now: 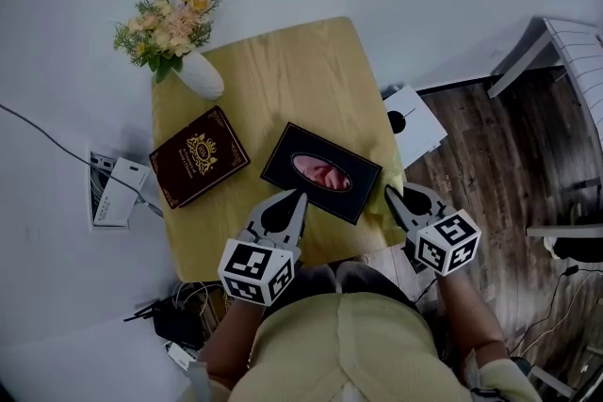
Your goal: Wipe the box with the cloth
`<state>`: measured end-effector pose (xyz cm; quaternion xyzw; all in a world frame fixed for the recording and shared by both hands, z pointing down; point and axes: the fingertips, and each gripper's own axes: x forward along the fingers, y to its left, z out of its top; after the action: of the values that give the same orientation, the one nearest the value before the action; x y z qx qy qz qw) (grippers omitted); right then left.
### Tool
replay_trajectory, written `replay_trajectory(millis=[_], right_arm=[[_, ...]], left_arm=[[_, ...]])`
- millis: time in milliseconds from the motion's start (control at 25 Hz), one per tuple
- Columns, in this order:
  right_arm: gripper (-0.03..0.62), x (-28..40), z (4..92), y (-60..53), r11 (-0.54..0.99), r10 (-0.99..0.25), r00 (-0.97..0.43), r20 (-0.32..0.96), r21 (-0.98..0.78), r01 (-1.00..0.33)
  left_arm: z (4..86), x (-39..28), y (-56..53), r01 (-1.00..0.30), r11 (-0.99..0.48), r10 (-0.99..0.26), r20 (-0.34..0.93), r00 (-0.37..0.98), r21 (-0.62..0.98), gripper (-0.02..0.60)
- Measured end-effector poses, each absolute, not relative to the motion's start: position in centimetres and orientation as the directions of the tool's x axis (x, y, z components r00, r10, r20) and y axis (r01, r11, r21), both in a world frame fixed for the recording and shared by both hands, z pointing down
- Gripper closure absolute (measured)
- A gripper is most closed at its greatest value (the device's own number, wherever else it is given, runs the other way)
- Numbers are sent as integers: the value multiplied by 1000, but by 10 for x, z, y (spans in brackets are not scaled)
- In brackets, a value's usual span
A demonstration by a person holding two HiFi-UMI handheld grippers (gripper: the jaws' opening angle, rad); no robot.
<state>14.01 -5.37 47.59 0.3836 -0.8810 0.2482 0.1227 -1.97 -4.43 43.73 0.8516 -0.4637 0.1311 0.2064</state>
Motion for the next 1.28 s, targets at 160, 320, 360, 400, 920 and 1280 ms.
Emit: replay_trajectory(millis=[160,320,360,400,920,1280], right_arm=[[557,133,485,-56,608,-594,-710,379,-368,-704],[557,131,494,-58,601,-598,-716,359,-389,-698],[556,131,495,-58,602,-598,-719,354,-393,-695],[557,129,496,-58,607,-596,-723,349,-395,-690],[557,109,489,-30,676,-537,-786,305,-402,-618],[557,94,484,-7,690,-515,-803,302,-410,-597]], left_arm=[[439,-21,-45,-847,-479,-735,423,530,230,560],[443,-24,-45,-850,-473,-731,435,525,231,560],[444,-25,-45,-850,-473,-730,438,525,231,560],[445,-25,-45,-850,-474,-728,440,526,231,560],[447,-22,-35,-834,-497,-714,434,550,240,560],[448,-26,-24,-823,-510,-702,432,566,248,560]])
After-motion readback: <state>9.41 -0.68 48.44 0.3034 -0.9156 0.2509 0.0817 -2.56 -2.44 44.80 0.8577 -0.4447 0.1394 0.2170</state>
